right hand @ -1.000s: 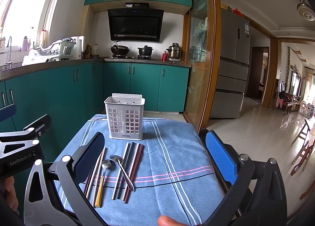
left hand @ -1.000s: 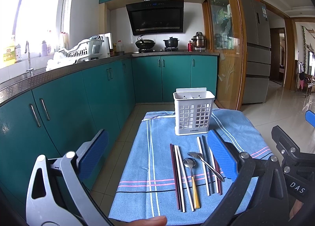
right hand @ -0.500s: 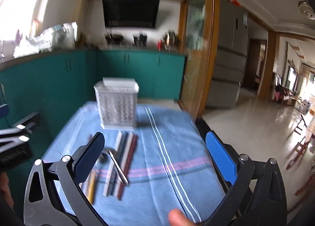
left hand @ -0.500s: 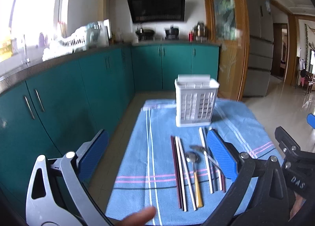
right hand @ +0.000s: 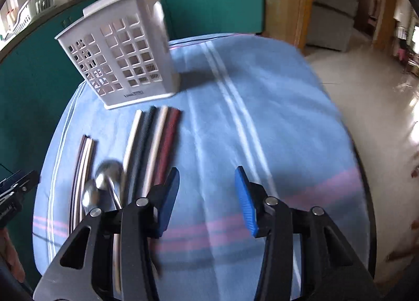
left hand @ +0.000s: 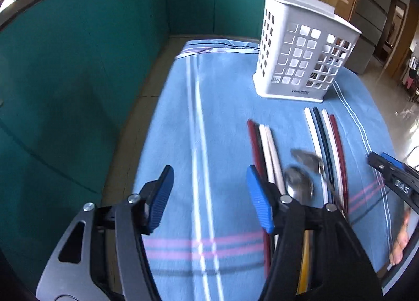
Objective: Organize utensils
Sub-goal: 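Lower both tools and close each on a dark red chopstick, then lift the dark red chopsticks with both tools and drop them into the white holder, then grasp a black chopstick with the left tool while the right tool grasps a beige chopstick, then carry both chopsticks over the white holder and open both tools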
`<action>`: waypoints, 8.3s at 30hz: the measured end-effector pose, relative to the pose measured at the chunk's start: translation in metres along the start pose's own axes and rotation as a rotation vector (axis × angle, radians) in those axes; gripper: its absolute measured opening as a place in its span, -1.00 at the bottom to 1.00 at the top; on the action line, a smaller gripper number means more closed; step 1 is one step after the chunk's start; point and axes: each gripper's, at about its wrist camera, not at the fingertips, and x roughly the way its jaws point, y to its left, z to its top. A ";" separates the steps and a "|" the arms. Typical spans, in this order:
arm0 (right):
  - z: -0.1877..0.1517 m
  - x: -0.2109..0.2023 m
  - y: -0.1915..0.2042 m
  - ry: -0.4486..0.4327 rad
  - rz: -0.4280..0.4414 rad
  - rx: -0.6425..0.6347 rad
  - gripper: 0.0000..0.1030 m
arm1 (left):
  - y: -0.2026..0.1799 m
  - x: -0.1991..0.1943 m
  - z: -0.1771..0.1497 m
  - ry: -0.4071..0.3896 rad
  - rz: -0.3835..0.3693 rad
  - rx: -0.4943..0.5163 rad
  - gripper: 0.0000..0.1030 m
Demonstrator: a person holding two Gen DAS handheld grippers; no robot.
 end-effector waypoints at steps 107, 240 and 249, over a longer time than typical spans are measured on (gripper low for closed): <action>0.186 -0.181 0.095 -0.643 0.048 -0.142 -0.87 | -0.032 -0.191 0.240 -0.613 -0.196 -0.103 -0.88; 0.059 -0.042 0.039 -0.141 0.025 -0.053 -0.87 | -0.041 -0.032 0.082 -0.035 -0.136 -0.001 -0.88; 0.056 -0.137 0.041 -0.339 0.051 -0.063 -0.87 | -0.021 -0.128 0.096 -0.263 -0.175 -0.044 -0.88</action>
